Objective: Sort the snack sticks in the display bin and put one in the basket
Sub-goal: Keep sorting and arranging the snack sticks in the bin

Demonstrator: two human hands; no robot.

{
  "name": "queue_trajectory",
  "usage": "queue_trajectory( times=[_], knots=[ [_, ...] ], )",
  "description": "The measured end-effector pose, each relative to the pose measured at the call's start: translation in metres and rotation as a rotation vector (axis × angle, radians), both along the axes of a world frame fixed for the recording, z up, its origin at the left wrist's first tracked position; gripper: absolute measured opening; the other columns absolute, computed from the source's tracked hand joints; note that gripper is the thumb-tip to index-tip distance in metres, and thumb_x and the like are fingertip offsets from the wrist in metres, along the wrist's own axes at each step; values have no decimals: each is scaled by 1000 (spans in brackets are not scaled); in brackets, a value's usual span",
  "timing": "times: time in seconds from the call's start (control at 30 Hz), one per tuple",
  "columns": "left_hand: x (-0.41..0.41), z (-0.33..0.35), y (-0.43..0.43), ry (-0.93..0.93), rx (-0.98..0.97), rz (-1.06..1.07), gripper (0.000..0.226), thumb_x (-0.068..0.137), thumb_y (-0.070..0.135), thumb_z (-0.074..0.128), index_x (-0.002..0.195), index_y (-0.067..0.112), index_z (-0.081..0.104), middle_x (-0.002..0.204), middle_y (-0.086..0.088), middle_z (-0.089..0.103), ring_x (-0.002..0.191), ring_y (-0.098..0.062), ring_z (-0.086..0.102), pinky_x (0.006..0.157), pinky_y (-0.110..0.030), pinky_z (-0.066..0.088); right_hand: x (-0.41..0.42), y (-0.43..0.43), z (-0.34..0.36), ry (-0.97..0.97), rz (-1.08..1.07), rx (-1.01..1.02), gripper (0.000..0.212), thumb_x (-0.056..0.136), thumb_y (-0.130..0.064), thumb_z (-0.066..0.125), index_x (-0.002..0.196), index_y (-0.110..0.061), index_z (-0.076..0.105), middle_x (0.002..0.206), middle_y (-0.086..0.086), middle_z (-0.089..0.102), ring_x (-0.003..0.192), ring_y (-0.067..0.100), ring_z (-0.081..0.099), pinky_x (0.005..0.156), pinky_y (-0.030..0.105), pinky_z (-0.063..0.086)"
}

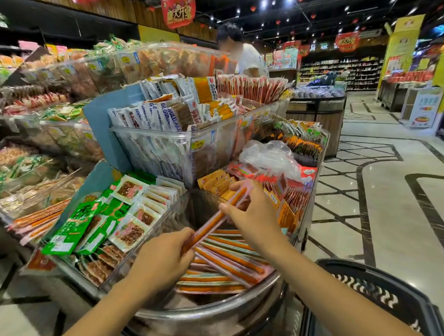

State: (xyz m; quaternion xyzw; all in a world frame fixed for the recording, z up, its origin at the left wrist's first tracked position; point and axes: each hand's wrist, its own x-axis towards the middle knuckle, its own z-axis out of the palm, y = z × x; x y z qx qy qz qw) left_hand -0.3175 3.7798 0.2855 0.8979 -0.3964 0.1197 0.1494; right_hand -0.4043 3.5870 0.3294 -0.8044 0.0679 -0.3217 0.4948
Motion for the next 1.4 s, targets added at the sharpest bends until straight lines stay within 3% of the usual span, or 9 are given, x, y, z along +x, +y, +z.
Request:
queue_trajectory(
  times=[0.07, 0.3, 0.57, 0.73, 0.9, 1.23, 1.4],
  knots=[
    [5, -5, -7, -40, 53, 8, 11, 96, 42, 50, 100, 33, 52, 88, 12, 63, 83, -10, 60, 67, -31, 48, -5, -5, -11, 15, -62, -39, 33, 83, -27, 80, 103, -30, 55, 88, -8, 61, 78, 6, 60, 72, 29, 53],
    [35, -23, -28, -70, 176, 31, 17, 98, 36, 46, 109, 28, 56, 101, 6, 57, 102, -20, 60, 74, -38, 51, -15, -27, -50, 42, -125, -298, 28, 87, -38, 76, 82, -26, 51, 76, -12, 51, 73, 6, 49, 62, 19, 34],
    [53, -36, -70, -117, 232, 22, 22, 97, 26, 50, 118, 25, 57, 104, 2, 63, 100, -24, 62, 76, -41, 54, -13, -51, -76, 59, -374, -619, 28, 86, -50, 68, 83, -30, 49, 81, -13, 48, 80, 11, 44, 74, 28, 37],
    [63, -48, -86, -98, 187, 15, 21, 96, 20, 54, 116, 25, 60, 103, 2, 66, 97, -23, 64, 79, -41, 55, -11, -52, -82, 102, -475, -725, 17, 85, -40, 69, 85, -24, 63, 88, -7, 53, 88, 16, 48, 80, 34, 42],
    [65, -53, -88, -43, 130, -1, 20, 97, 19, 55, 114, 23, 63, 104, 1, 65, 97, -22, 64, 81, -40, 54, -10, -52, -86, 143, -507, -773, 16, 85, -37, 68, 83, -22, 69, 89, -4, 56, 91, 19, 50, 81, 38, 44],
    [53, -45, -78, 164, 148, -17, 46, 95, 14, 53, 141, 20, 56, 139, 0, 59, 123, -21, 58, 104, -34, 46, -12, -48, -78, 238, -495, -962, 23, 91, -40, 60, 86, -20, 69, 88, 0, 59, 89, 24, 52, 78, 42, 45],
    [40, -32, -62, 299, 183, -19, 45, 95, 22, 55, 140, 25, 54, 134, 2, 64, 119, -19, 62, 101, -35, 50, -12, -46, -73, 334, -440, -1072, 23, 91, -38, 62, 84, -18, 71, 89, 3, 61, 88, 27, 54, 78, 44, 46]
  ],
)
